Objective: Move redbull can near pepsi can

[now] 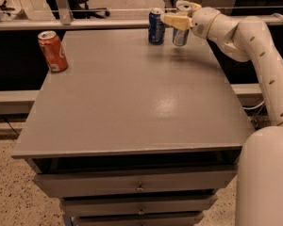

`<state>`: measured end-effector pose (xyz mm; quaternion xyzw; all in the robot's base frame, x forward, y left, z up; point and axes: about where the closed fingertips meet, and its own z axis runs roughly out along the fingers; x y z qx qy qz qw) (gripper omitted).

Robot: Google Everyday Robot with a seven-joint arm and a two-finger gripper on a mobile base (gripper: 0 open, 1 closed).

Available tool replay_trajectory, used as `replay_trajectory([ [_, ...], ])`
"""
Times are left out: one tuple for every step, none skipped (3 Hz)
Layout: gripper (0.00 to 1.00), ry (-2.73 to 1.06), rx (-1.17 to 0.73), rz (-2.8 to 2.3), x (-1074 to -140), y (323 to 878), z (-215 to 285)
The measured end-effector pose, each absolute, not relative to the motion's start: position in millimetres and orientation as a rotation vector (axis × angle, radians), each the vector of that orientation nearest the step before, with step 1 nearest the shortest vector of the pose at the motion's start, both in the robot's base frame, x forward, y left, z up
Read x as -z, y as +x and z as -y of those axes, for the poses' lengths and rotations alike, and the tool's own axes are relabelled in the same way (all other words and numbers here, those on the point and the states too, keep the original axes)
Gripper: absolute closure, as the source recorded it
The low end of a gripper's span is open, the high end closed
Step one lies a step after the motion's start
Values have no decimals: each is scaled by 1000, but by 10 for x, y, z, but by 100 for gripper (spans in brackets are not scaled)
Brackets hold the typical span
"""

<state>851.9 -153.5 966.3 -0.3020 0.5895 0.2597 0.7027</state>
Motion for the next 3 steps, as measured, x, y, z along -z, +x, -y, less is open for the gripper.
replay_trajectory([
  [100, -663, -568, -1296, -9601, 8640, 1498],
  [100, -662, -542, -1319, -9532, 8742, 1470],
  [100, -674, -519, -1344, -9491, 8815, 1432],
])
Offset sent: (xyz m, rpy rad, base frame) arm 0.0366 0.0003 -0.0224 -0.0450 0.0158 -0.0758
